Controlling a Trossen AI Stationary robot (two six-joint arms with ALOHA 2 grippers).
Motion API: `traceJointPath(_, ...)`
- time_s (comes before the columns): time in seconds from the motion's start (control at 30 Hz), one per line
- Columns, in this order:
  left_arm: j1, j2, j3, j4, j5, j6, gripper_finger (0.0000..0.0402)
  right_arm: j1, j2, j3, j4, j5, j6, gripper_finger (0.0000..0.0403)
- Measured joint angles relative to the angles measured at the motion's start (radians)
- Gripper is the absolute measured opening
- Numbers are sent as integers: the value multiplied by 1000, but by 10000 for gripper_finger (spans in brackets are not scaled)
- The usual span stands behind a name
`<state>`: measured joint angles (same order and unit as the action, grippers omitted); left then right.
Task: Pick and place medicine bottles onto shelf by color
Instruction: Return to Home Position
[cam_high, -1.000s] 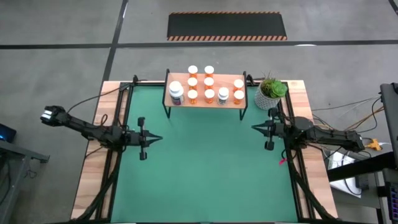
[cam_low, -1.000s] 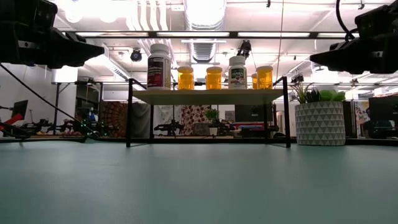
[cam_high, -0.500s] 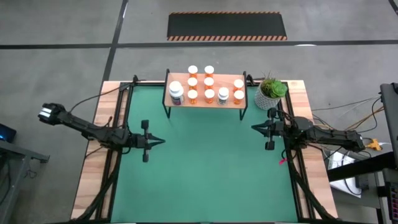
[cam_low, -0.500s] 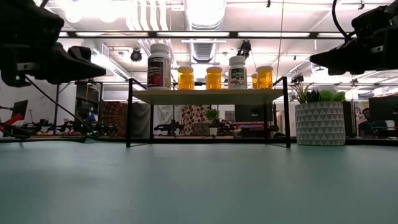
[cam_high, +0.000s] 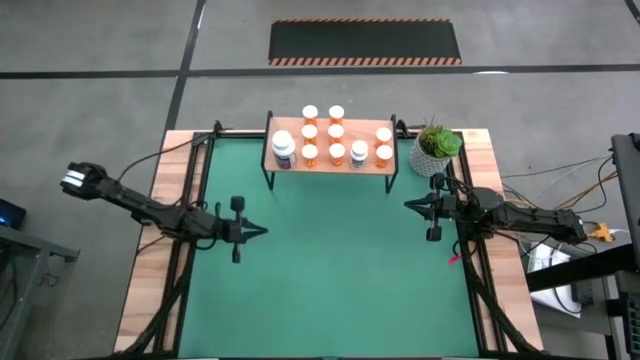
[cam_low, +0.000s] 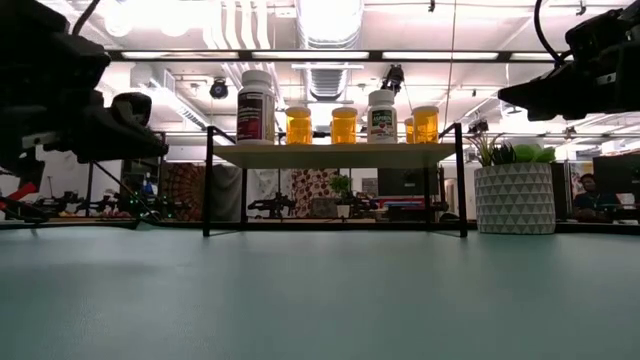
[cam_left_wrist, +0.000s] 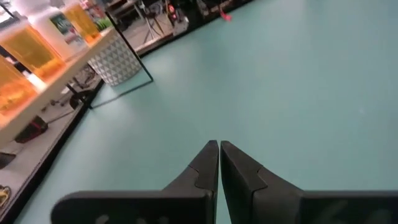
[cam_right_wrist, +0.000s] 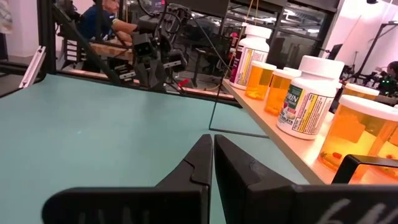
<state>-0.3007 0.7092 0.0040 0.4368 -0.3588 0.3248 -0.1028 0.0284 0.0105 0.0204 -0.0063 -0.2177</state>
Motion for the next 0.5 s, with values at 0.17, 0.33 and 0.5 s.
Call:
traceJointPath(0.17, 0, 60, 0, 0, 0, 0, 0, 0, 0, 0, 0, 0, -1, 9)
traceJointPath(0.33, 0, 120, 0, 0, 0, 0, 0, 0, 0, 0, 0, 0, -1, 9)
traceJointPath(0.5, 0, 180, 0, 0, 0, 0, 0, 0, 0, 0, 0, 0, 0, 9)
